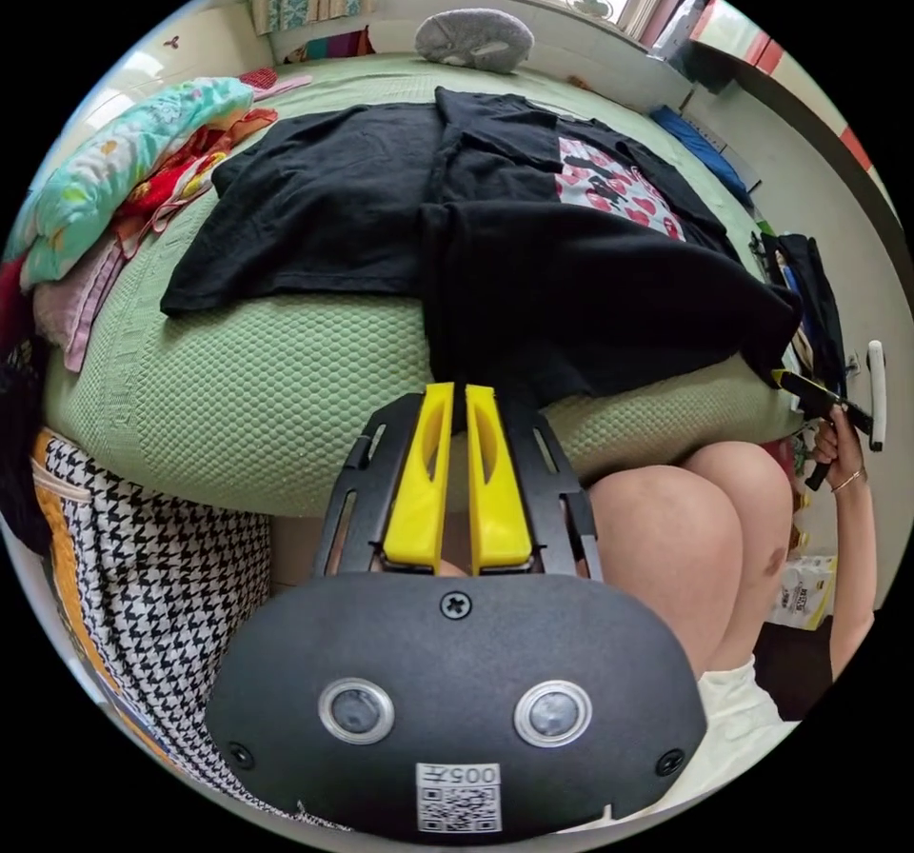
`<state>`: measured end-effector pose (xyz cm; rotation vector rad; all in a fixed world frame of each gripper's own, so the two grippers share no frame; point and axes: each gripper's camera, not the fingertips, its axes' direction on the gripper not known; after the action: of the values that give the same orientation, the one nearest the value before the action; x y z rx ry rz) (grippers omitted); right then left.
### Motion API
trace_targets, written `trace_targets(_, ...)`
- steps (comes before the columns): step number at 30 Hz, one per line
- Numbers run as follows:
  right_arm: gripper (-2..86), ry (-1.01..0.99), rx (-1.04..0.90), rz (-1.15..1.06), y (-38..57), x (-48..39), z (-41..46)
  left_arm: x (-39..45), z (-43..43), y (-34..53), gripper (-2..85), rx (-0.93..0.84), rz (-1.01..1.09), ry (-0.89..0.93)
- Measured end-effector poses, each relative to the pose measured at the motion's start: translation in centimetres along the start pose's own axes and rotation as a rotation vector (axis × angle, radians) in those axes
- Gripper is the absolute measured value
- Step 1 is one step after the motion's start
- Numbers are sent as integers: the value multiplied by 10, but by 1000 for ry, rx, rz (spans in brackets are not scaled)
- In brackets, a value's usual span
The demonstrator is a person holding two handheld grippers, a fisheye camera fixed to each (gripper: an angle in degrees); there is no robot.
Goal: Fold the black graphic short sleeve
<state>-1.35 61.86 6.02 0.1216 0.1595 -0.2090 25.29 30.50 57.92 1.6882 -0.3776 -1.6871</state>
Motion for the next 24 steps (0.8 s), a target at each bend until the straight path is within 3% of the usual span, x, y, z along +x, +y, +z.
trace_targets(15,-11,-209,164,-27,103,49,-123,-1,-137,52,24,103,120,97)
trace_targets(24,-14,-231,205,-37,151,61,-172,-6,-209,96,26,151,132,136)
